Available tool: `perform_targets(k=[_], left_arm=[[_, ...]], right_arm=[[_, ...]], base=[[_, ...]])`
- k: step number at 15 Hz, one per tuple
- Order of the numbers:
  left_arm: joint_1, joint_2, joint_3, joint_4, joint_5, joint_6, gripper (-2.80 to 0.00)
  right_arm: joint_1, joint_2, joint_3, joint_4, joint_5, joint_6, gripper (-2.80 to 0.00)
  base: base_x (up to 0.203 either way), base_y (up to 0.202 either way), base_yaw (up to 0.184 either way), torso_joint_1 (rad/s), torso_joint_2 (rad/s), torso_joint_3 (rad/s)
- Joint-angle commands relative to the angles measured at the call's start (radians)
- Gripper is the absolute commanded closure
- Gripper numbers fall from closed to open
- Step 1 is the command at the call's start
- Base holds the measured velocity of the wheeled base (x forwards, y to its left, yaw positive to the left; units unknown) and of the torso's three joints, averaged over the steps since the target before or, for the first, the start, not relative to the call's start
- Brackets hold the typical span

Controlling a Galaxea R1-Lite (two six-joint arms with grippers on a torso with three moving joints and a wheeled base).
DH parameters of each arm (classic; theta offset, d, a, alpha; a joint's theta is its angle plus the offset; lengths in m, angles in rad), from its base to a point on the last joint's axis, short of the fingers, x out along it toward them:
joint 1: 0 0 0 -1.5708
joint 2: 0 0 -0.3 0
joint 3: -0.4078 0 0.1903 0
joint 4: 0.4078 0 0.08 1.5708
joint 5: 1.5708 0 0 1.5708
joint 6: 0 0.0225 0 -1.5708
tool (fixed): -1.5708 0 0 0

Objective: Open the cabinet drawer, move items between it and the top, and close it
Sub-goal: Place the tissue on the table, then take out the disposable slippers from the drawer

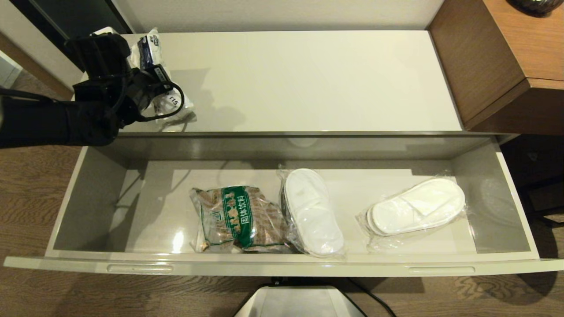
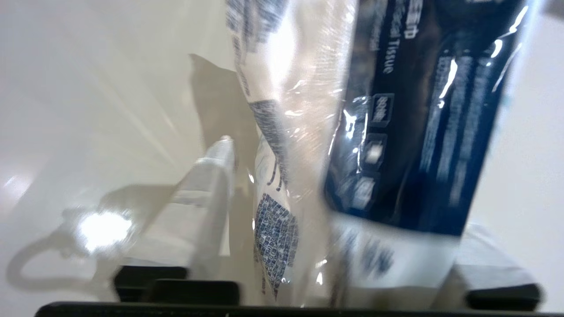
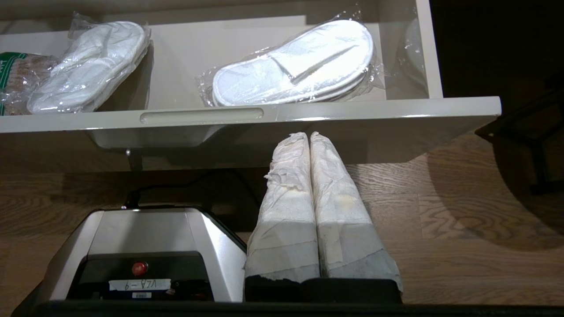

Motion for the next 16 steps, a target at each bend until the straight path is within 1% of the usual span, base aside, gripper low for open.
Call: perform_targets(k=[1, 6, 11, 13, 14, 16], left_arm=[[0.0, 0.022, -0.025, -0.016, 0.011, -0.006, -2.8], [0.0, -0.024, -0.005, -0.065, 0.017, -0.01, -2.8], [0.002, -0.153, 0.061, -0.078, 0.018, -0.023, -2.8], [0.002, -0.236, 0.109, -0.073, 0.013, -0.026, -2.8], [0.001, -0.282, 0.164, -0.067, 0.003, -0.026, -2.8], [-0.001, -0.354, 0.258, -0.04, -0.054, -0.026, -2.8]], right_arm=[[0.0, -0.025, 0.0, 0.0, 0.0, 0.0, 0.0], [0.0, -0.025, 0.0, 0.0, 0.0, 0.0, 0.0], [0.0, -0.025, 0.0, 0.0, 0.0, 0.0, 0.0], [0.0, -0.025, 0.0, 0.0, 0.0, 0.0, 0.0], [0.0, -0.025, 0.0, 0.0, 0.0, 0.0, 0.0], [0.001, -0.025, 0.0, 0.0, 0.0, 0.0, 0.0]], base=[[0.0, 0.0, 0.0, 0.0, 0.0, 0.0], [0.0, 0.0, 0.0, 0.0, 0.0, 0.0], [0.0, 0.0, 0.0, 0.0, 0.0, 0.0], [0.0, 0.0, 0.0, 0.0, 0.0, 0.0], [0.0, 0.0, 0.0, 0.0, 0.0, 0.0], [0.0, 0.0, 0.0, 0.0, 0.0, 0.0]])
